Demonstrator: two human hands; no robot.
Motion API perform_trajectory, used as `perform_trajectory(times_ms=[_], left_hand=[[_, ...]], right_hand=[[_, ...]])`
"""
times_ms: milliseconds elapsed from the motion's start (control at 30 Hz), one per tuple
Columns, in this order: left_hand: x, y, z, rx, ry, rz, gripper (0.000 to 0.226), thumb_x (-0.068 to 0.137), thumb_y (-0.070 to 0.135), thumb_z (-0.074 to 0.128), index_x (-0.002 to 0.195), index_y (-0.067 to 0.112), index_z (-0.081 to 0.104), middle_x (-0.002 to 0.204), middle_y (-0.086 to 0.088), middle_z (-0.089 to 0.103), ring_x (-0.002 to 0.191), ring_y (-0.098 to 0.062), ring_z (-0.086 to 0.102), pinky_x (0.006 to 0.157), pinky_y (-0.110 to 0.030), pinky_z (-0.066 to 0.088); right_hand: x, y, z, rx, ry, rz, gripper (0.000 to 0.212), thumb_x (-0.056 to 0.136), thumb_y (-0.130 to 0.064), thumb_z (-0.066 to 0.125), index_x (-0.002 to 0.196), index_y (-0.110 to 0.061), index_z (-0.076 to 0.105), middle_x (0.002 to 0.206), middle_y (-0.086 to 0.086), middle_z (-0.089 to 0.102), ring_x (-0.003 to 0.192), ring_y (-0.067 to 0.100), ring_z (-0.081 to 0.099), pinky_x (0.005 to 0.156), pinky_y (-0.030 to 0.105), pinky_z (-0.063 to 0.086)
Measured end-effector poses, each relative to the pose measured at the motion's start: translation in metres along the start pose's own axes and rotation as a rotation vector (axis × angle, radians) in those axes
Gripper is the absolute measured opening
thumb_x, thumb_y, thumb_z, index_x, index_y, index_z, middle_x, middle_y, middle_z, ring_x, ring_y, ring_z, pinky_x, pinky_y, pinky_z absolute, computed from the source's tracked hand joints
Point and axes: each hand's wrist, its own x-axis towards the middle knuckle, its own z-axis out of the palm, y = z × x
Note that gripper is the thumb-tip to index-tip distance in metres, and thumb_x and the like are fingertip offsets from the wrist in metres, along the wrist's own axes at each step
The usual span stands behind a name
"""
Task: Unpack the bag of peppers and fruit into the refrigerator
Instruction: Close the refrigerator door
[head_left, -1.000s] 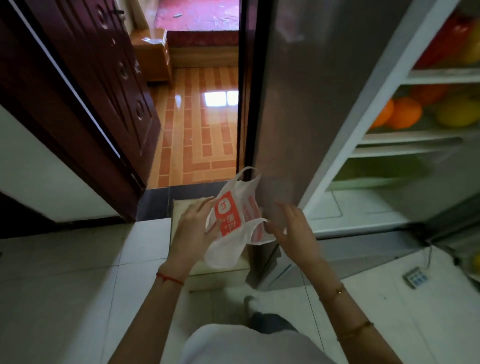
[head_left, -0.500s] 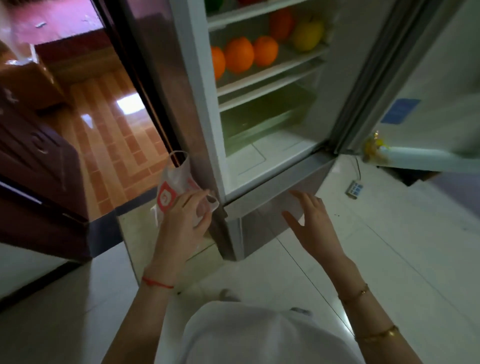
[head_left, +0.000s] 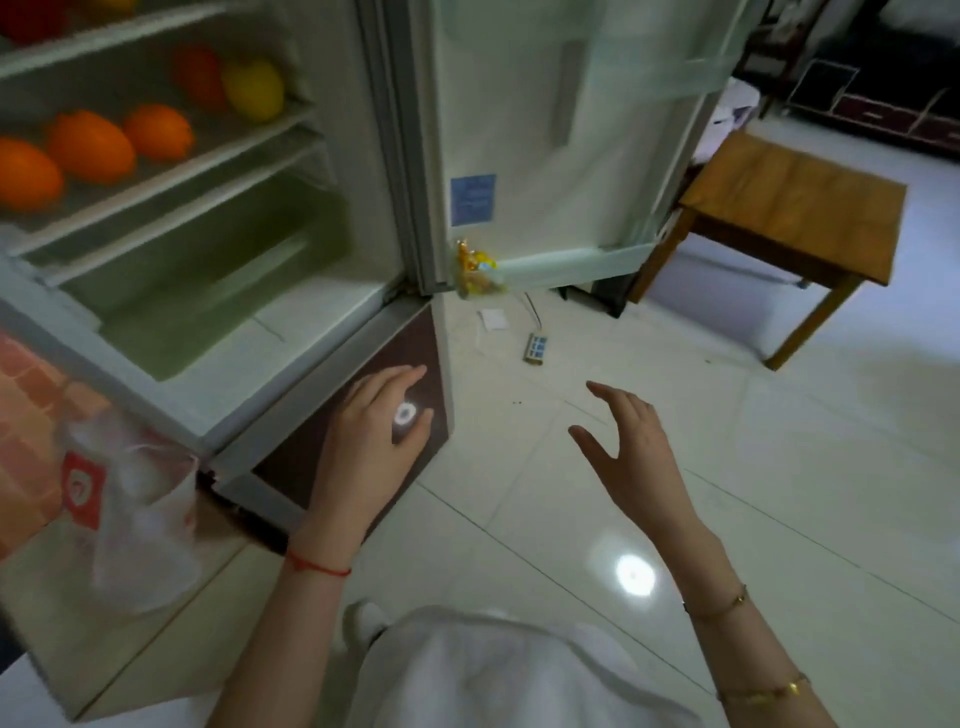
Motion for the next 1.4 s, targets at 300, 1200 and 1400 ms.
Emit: perform_trajectory(times_ms=[300, 1200, 1400], left_hand=[[0.051, 0.098, 0.060, 0.022, 0.014, 0.073, 0.046, 0.088, 0.019, 0.065, 0.132, 0.016, 0.057, 0.132, 0.000, 0.058, 0.123, -0.016, 0.050, 0.103, -0.012, 0.027], [0.392, 0.277, 0.177, 0.130, 0.328, 0.376, 0.047, 0.089, 0.015, 0.061, 0.134, 0.004, 0.052, 0.130, -0.012, 0.058, 0.124, -0.027, 0.049, 0.111, -0.038, 0.037], [0.411, 0.290, 0.205, 0.195, 0.258, 0.258, 0.049, 0.092, 0.018, 0.057, 0.138, 0.004, 0.049, 0.134, -0.011, 0.057, 0.126, -0.027, 0.048, 0.113, -0.039, 0.035]], right_hand=[[0.036, 0.099, -0.073, 0.003, 0.084, 0.049, 0.053, 0.092, -0.033, 0.063, 0.139, -0.014, 0.048, 0.138, 0.001, 0.054, 0.131, 0.019, 0.046, 0.105, 0.019, 0.028], [0.435, 0.231, -0.201, 0.152, 0.293, -0.096, 0.044, 0.102, -0.033, 0.043, 0.142, -0.013, 0.043, 0.139, 0.006, 0.053, 0.129, 0.022, 0.048, 0.108, 0.040, 0.041], [0.505, 0.229, -0.202, 0.247, 0.158, -0.126, 0.046, 0.105, -0.027, 0.038, 0.146, -0.007, 0.036, 0.148, 0.012, 0.044, 0.138, 0.024, 0.039, 0.112, 0.033, 0.031]])
